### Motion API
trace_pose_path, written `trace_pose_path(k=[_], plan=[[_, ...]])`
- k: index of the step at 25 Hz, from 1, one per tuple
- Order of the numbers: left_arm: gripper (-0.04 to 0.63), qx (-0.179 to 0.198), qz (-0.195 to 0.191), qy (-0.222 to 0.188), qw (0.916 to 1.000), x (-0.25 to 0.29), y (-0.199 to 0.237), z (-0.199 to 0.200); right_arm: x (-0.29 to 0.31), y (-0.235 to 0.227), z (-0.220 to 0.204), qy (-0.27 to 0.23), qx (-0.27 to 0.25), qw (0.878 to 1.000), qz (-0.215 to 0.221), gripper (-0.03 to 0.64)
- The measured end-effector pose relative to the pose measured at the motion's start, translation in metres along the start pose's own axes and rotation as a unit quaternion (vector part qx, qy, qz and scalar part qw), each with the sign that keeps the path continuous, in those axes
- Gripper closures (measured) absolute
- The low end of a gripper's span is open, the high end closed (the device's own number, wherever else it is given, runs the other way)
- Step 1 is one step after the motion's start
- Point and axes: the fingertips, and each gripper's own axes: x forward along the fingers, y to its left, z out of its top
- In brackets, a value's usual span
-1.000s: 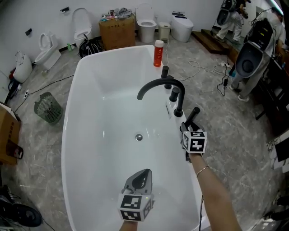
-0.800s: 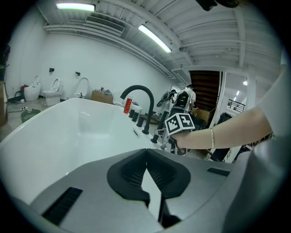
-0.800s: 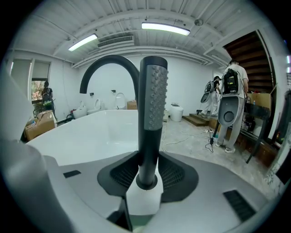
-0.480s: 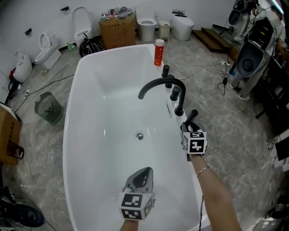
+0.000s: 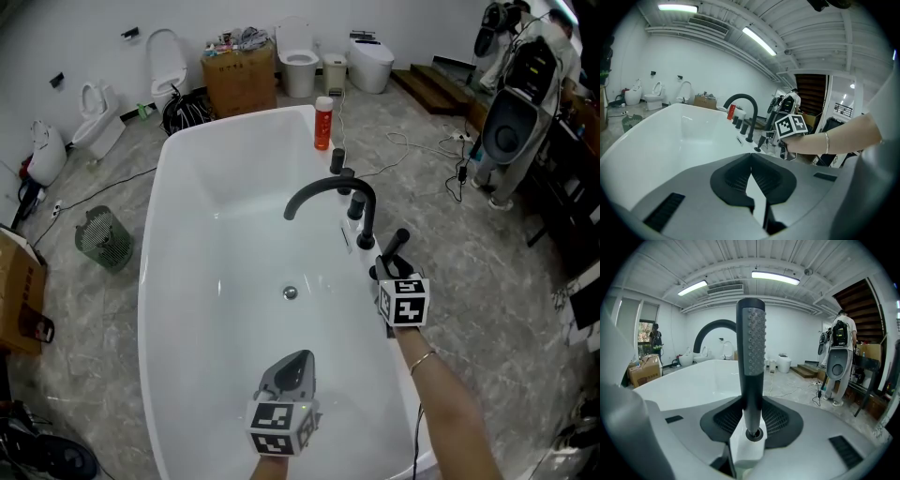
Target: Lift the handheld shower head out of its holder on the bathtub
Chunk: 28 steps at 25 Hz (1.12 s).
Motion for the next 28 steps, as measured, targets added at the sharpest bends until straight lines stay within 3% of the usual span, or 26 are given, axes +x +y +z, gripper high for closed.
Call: trace_pose_path(k=[28], plan=[[0.575, 0.029, -0.028, -0.039, 0.9984, -0.096, -0.059, 0.094, -0.156, 0.006, 0.151, -0.088, 0.017, 0.996, -0.005, 0.486]])
